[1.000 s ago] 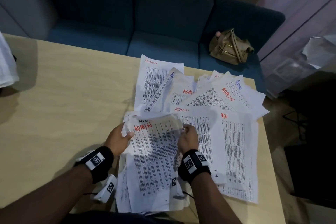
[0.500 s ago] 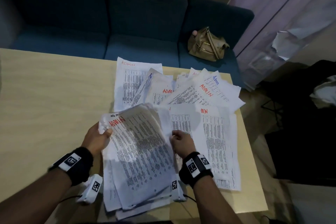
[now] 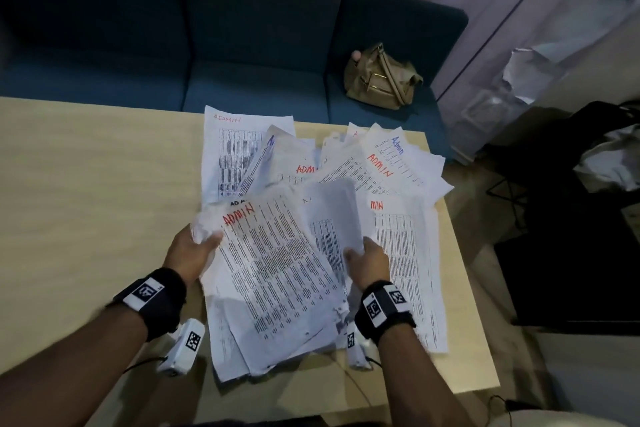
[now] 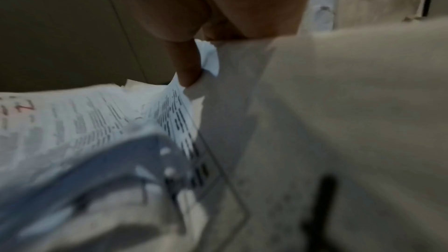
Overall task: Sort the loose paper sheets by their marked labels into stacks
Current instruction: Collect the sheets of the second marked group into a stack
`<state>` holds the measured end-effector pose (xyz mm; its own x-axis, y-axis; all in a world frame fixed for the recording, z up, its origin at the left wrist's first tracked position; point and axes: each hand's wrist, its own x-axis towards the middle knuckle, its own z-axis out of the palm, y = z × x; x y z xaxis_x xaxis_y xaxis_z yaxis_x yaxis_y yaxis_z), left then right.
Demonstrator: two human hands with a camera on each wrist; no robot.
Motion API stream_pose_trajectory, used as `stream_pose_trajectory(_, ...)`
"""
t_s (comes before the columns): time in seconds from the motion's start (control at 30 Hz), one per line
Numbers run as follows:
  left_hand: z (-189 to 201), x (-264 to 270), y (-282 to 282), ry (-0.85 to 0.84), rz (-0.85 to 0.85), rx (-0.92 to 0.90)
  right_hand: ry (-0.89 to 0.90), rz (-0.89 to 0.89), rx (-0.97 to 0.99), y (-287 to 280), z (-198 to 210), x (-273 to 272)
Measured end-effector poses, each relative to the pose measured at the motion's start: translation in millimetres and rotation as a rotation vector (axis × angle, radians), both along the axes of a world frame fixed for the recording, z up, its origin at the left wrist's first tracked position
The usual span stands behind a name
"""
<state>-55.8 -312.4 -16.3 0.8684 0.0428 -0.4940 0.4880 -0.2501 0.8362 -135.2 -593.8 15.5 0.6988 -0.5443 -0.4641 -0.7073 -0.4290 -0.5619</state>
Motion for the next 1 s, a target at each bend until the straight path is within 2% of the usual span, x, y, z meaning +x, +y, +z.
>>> stream_pose_trajectory(0.1,-2,1,5,0.017,-0.017,0.046,-0.092,0.059,-0.099,-1,29,11)
stream_pose_trajectory(0.27,-1,2,11,0.058,0.042,0.043,-0.437,0.136,-0.266,-25,102,27)
stream_pose_trajectory(0.4,2,3,11,0.026,0.025,0.110,-0.668,-0.077,-0.214,-45,135,29)
stream_pose_trajectory(0.5,4,3,9,0.029,0.050,0.143,-0.815,-0.182,-0.122,-56,135,28)
stream_pose_trajectory(0.57,4,2,8,0.058,0.060,0.169,-0.751,-0.154,-0.070,-50,117,29)
stream_pose_trajectory(0.67,1,4,6,0.060,0.034,0.187,-0.466,-0.014,-0.060,-19,74,29)
stream_pose_trajectory(0.77,5,5,3,0.009,0.059,0.124,-0.229,0.054,0.091,15,33,20)
stream_pose_trajectory(0.9,24,-1,-3,-0.047,0.093,-0.103,-0.114,0.117,0.159,43,-6,6)
stream_pose_trajectory(1.0,31,-8,-8,-0.103,-0.029,-0.054,-0.059,0.213,0.165,54,-17,4)
